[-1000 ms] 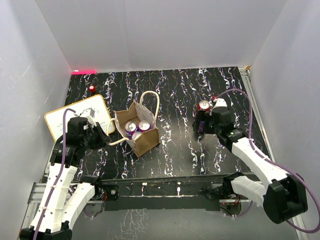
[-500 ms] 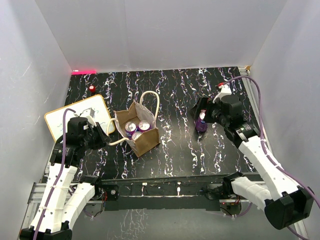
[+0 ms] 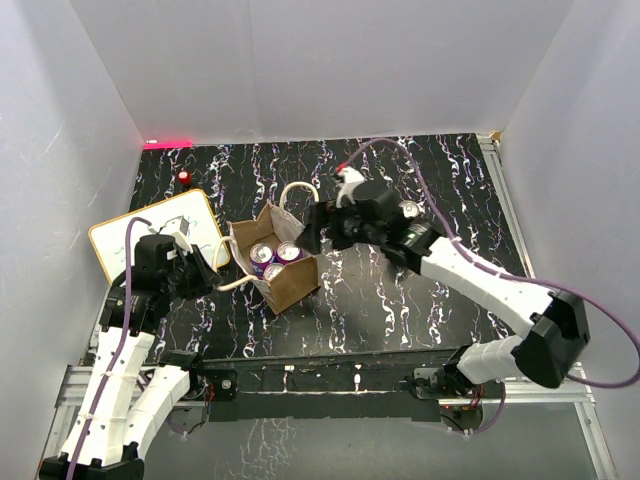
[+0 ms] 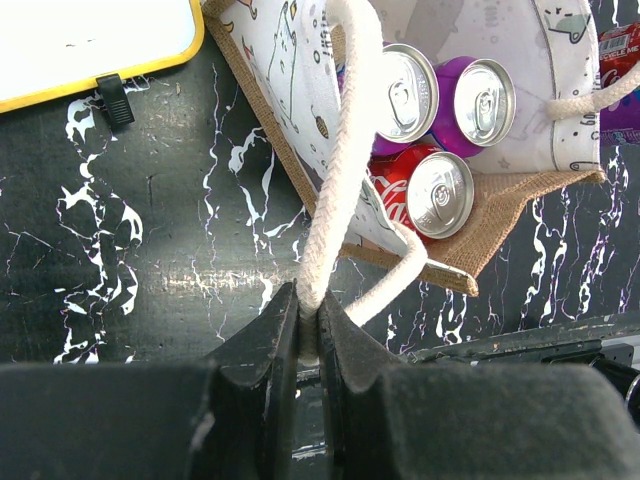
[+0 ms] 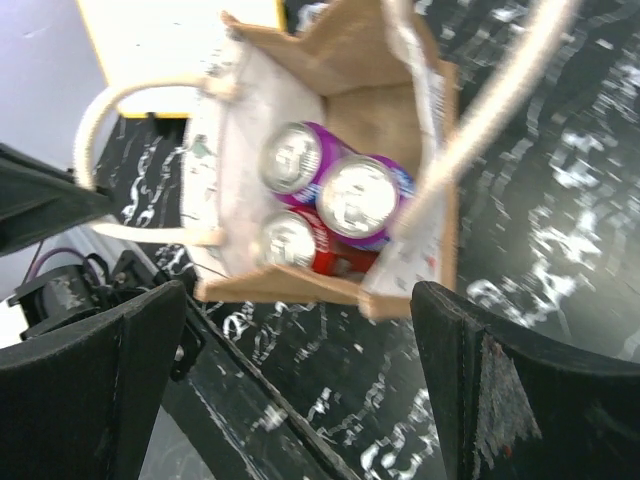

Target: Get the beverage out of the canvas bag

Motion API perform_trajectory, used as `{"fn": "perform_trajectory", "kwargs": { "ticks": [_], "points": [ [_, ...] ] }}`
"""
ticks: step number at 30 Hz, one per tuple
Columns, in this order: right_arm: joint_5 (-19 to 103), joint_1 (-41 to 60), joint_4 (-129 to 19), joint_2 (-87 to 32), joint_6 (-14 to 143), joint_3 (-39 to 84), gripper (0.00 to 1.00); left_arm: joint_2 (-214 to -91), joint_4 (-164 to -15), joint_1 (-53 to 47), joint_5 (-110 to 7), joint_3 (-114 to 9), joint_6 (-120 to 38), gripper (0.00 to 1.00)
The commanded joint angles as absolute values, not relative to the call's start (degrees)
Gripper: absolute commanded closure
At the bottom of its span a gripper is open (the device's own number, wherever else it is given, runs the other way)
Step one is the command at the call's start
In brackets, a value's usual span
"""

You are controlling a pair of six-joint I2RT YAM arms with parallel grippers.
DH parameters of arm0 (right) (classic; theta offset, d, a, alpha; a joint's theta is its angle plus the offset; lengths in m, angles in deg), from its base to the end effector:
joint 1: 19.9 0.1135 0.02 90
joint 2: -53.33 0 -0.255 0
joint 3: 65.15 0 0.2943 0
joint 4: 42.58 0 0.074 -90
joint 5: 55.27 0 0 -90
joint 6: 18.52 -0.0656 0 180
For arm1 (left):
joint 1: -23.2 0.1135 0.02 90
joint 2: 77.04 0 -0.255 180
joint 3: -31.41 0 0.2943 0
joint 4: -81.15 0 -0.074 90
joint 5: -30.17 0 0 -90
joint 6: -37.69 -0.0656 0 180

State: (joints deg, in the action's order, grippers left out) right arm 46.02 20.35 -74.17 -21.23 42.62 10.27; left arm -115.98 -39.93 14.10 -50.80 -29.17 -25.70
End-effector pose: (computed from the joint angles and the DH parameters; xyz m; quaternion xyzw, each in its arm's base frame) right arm 0.2705 0.2458 0.2930 -0.1342 0.8559 0.3495 0.3568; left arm 0.2014 -0.0427 0.2982 -0.1014 0.8882 -0.2029 0.3997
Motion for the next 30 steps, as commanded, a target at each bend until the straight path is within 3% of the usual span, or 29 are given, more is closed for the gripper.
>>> {"fn": "perform_trajectory", "kwargs": {
  "ticks": [1, 7, 15, 19, 30],
  "points": [
    [40.2, 27.6, -70.3, -26.9, 43.9, 19.4, 0.02, -115.7, -39.2, 14.4, -50.5, -29.1, -26.3, 1.0],
    [33.6, 34.2, -74.7, -36.4, 49.0, 29.8, 0.02, -115.5, -39.2, 14.4, -50.8, -29.0, -26.2, 1.0],
    [23.8, 36.7, -83.9, -48.5, 55.2, 41.2, 0.1, -115.2, -39.2, 14.4, -51.1, -29.1, -26.0, 1.0],
    [23.6, 36.8, -89.0, -55.6, 58.3, 49.3, 0.16, -115.4, -39.2, 14.4, -51.0, -29.0, -26.0, 1.0],
    [25.4, 39.0, -97.9, -68.7, 63.3, 62.2, 0.16, -115.2, -39.2, 14.4, -51.3, -29.1, -25.9, 1.0]
  ]
}}
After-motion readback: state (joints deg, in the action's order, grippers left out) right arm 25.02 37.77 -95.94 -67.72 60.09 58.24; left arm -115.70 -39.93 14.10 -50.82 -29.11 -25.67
